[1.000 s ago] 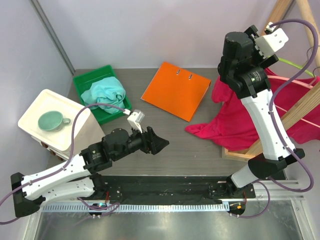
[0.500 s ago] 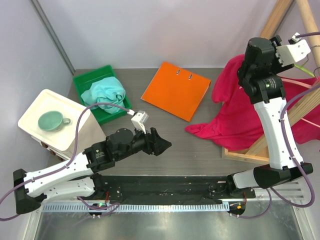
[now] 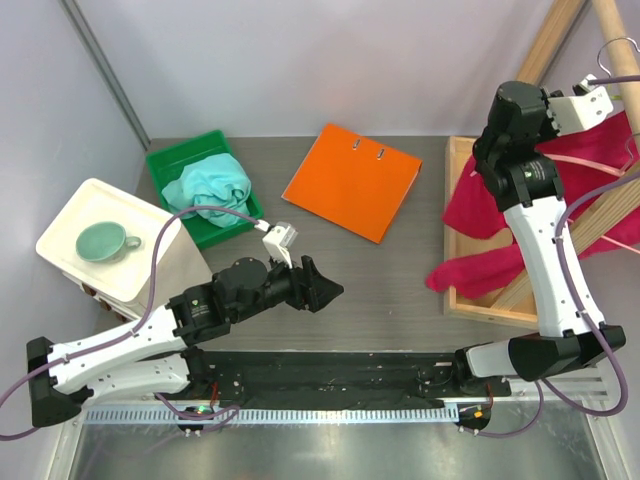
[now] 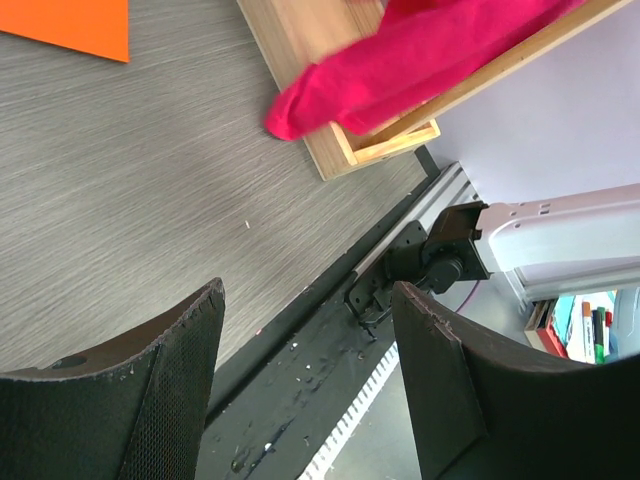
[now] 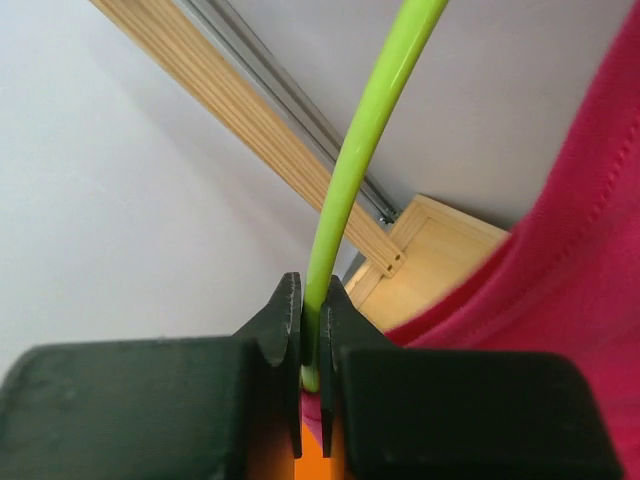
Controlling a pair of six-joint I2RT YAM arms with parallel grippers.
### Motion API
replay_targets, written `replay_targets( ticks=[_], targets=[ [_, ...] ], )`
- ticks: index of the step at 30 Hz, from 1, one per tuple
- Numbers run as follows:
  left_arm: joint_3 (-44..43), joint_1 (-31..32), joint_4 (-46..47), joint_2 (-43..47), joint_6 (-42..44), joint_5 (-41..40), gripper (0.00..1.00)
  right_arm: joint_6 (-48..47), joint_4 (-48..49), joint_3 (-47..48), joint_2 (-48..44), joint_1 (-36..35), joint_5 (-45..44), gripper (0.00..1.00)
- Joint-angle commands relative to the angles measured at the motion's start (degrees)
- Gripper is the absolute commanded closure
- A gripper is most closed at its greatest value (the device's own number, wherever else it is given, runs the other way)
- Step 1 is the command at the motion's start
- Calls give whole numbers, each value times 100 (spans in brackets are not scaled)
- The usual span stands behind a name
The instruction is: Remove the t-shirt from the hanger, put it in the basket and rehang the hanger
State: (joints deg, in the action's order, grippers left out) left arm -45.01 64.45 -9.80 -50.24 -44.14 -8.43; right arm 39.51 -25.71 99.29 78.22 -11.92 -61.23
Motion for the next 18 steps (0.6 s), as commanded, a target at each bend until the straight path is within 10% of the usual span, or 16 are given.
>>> replay_targets(
  ticks=[1, 18],
  targets=[
    [-236, 24, 40, 32, 98, -124, 32, -400, 673, 231, -351, 32, 574, 99],
    [-289, 24, -39, 181, 265, -151, 32, 2122, -83, -365, -1123, 32, 4495, 99]
  ],
)
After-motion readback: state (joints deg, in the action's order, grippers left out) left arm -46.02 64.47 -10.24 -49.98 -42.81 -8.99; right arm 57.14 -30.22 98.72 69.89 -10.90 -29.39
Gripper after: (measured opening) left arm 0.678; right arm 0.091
